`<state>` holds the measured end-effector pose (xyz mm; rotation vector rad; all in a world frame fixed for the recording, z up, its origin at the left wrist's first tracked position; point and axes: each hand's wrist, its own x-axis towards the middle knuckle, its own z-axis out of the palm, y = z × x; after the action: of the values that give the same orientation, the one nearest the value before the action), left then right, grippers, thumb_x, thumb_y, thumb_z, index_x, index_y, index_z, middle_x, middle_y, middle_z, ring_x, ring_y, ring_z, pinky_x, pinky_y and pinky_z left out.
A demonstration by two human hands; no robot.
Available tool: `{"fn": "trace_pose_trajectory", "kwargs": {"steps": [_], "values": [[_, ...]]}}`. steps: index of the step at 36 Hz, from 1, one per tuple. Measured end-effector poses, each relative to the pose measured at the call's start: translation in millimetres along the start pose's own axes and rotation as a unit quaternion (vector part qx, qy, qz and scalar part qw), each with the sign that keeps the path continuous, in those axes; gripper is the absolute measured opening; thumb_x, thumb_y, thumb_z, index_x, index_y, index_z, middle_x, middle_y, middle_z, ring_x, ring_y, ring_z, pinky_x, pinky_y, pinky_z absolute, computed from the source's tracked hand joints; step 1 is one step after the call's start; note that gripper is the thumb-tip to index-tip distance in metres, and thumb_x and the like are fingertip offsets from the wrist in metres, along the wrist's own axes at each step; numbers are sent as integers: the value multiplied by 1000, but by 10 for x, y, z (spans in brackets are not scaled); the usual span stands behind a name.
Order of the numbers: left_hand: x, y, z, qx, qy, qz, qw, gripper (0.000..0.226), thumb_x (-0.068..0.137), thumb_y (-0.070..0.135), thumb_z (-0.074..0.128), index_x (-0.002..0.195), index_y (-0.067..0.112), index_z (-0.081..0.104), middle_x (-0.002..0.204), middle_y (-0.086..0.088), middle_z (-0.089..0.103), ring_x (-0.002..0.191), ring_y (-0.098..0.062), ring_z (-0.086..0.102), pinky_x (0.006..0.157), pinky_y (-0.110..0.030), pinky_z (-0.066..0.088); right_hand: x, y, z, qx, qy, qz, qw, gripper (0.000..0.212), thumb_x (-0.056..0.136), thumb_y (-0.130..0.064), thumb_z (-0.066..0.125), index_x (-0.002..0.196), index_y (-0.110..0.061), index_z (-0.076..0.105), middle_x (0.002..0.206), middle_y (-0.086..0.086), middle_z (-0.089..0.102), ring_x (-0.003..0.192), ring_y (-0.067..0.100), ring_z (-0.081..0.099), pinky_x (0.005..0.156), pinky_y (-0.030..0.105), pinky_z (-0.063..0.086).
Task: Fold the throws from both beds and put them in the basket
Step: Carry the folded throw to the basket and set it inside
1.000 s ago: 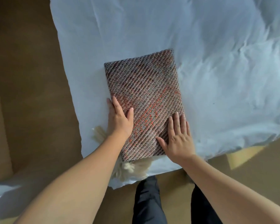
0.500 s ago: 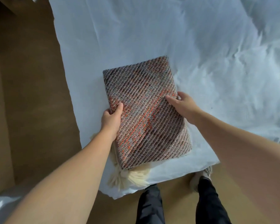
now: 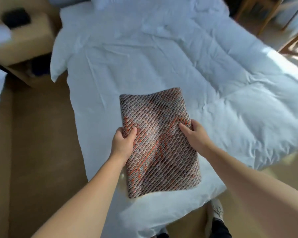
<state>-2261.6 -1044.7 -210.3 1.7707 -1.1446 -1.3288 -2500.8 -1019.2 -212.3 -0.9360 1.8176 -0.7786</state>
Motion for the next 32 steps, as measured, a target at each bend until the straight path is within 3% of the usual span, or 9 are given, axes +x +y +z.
{"fn": "trace_pose_trajectory", "kwargs": {"steps": [10,15,22,26,30,32], "values": [[-812,2055,824,-16,-136,185,973,17,89,37,63,97,23,60,96,2,69,91,-19,66,81,-36,54,-1025,-807,-1919,98,192,-111,970,14,93,-27,59,105,-21,62,98,-2,72,92,17,68,89,44,53],[-1373,2744,1463,-30,-207,255,944,16,88,39,64,96,25,62,95,0,71,89,-21,68,83,-47,55,-1542,-869,-2884,137,277,-158,938,16,93,-21,59,107,-14,63,100,5,72,93,22,68,87,45,54],[-2247,3280,2541,-33,-314,328,890,19,91,37,61,105,24,64,99,3,72,89,-16,69,84,-43,55,-2278,-487,-4066,170,371,-198,891,9,94,-18,59,102,-20,61,95,-2,72,86,15,69,76,31,55],[-2728,3434,3206,-26,-350,346,870,25,91,37,60,113,24,60,104,6,70,92,-12,67,87,-35,53,-2654,-149,-4663,162,423,-199,869,12,92,-26,62,104,-26,63,98,-5,73,92,13,69,81,33,54],[-3195,3511,3837,-16,-372,377,848,17,93,32,59,109,29,56,100,11,66,89,-6,63,75,-23,50,-2981,139,-5170,147,460,-192,855,8,95,-31,57,103,-32,58,98,-15,67,84,-5,63,67,11,46],[-3371,3532,4126,-12,-383,382,841,11,92,32,60,102,30,57,97,10,67,87,-6,64,75,-25,52,-3107,278,-5413,135,478,-181,848,14,95,-32,56,109,-31,55,100,-17,64,85,-8,59,64,8,43]]}}
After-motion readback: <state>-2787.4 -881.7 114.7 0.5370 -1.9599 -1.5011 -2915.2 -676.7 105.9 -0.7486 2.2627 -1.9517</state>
